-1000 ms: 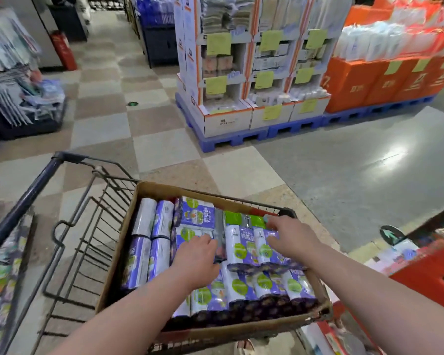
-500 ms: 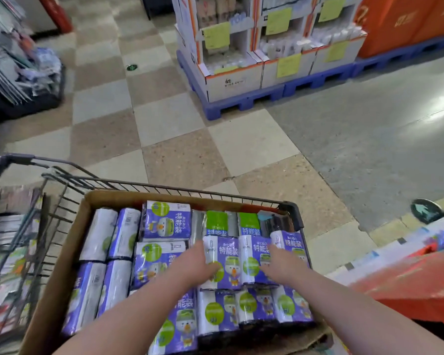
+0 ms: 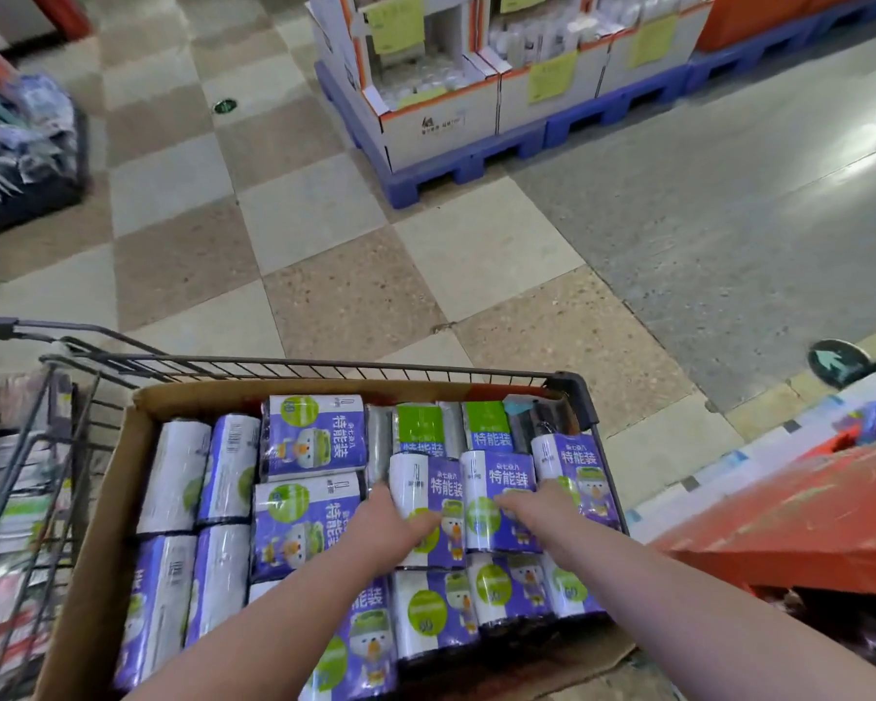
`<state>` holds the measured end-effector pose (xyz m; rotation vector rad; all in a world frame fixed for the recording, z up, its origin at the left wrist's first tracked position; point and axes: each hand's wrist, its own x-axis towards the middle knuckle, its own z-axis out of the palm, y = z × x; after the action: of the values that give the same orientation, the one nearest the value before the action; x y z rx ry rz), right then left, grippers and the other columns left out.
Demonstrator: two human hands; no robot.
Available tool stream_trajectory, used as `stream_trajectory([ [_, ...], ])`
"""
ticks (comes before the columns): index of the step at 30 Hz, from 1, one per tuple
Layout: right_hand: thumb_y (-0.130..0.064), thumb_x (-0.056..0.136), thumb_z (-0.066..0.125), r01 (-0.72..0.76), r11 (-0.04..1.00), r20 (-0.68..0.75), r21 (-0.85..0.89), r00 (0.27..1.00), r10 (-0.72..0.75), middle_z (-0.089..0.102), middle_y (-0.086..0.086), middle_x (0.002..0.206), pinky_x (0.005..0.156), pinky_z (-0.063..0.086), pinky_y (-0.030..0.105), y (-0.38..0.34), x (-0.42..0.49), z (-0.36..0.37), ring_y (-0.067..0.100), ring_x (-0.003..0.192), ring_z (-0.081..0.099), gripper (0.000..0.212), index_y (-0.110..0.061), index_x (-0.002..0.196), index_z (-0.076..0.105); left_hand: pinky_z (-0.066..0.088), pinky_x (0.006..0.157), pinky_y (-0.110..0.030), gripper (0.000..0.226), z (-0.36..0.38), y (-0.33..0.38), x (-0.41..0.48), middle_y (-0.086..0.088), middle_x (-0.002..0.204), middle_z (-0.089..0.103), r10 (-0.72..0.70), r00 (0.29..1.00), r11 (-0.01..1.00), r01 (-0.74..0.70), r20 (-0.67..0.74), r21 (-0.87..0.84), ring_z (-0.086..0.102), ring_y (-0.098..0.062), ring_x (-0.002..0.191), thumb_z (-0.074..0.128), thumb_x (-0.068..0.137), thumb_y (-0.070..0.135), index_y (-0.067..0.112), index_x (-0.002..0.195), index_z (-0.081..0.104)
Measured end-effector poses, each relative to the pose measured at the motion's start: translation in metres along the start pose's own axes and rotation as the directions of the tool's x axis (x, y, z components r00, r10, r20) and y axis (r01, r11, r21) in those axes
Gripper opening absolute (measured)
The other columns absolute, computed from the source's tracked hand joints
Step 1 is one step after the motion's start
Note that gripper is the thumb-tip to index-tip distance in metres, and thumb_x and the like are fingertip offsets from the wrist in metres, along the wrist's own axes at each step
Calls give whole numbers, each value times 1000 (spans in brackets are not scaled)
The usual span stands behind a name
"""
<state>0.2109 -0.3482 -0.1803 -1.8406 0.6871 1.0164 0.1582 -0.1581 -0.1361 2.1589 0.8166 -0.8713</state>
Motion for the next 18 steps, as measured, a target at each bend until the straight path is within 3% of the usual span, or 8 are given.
stream_trajectory([
  [2, -20, 58, 80, 4, 997, 9, 82, 1000, -4, 56, 14, 90, 52, 41, 29, 8, 1, 9, 22, 68, 53, 83, -5, 129, 38, 48, 93, -36, 69, -3, -4, 0, -8, 124, 58, 21, 1000, 1000, -21, -7, 5, 58, -27, 110, 66, 82, 52, 11, 130, 37],
  [4, -22, 49, 83, -3, 985, -4, 172, 1000, 4, 63, 17, 83, 60, 49, 35, 17, 0, 15, 26, 68, 61, 82, 0, 117, 42, 46, 86, -32, 62, -8, -10, -1, -5, 115, 58, 40, 999, 999, -39, -20, 31, 58, -27, 107, 66, 83, 50, 11, 123, 39],
  [7, -41, 55, 86, -27, 972, -3, 235, 1000, 28, 66, 16, 109, 77, 50, 38, 33, -14, 23, 28, 96, 62, 88, -1, 122, 46, 52, 84, -35, 58, -15, -20, -1, -3, 107, 63, 91, 996, 995, -91, 12, -29, 62, -24, 99, 70, 79, 50, 14, 117, 46],
  [9, -38, 54, 88, -6, 948, -26, 319, 1000, 15, 66, 15, 114, 70, 50, 31, 39, -32, 32, 24, 90, 63, 89, -2, 125, 47, 52, 80, -34, 48, -19, -27, -2, -5, 103, 66, 145, 989, 989, -145, 8, -21, 64, -25, 94, 71, 78, 47, 17, 108, 49],
  [13, -18, 75, 80, 87, 922, -175, 376, 984, -22, 60, 4, 93, 57, 42, 24, 52, -65, 46, 12, 76, 56, 50, -3, 108, 45, 47, 64, -28, 35, -27, -35, -12, 1, 87, 60, 243, 969, 970, -242, 33, -33, 62, -21, 79, 70, 81, 42, 21, 96, 47],
  [15, -27, 66, 83, 174, 896, -240, 409, 968, -78, 60, 2, 94, 64, 49, 25, 57, -85, 46, 13, 77, 58, 60, -4, 107, 45, 46, 60, -26, 41, -26, -36, -16, -1, 91, 63, 297, 953, 954, -295, 57, -46, 62, -18, 76, 70, 80, 46, 17, 104, 53],
  [17, -37, 48, 81, 227, 875, -296, 427, 950, -102, 70, 6, 98, 74, 56, 30, 68, -104, 39, 18, 82, 68, 78, -4, 114, 57, 45, 65, -27, 42, -23, -27, -26, -4, 99, 65, 371, 925, 928, -368, 78, -56, 61, -20, 81, 69, 81, 46, 15, 106, 56],
  [18, -37, 48, 81, 261, 864, -335, 430, 935, -115, 71, 6, 95, 71, 57, 26, 76, -116, 33, 18, 80, 69, 74, -6, 113, 60, 42, 67, -27, 38, -19, -21, -33, -3, 99, 63, 411, 907, 911, -409, 90, -47, 58, -19, 82, 68, 83, 45, 16, 103, 55],
])
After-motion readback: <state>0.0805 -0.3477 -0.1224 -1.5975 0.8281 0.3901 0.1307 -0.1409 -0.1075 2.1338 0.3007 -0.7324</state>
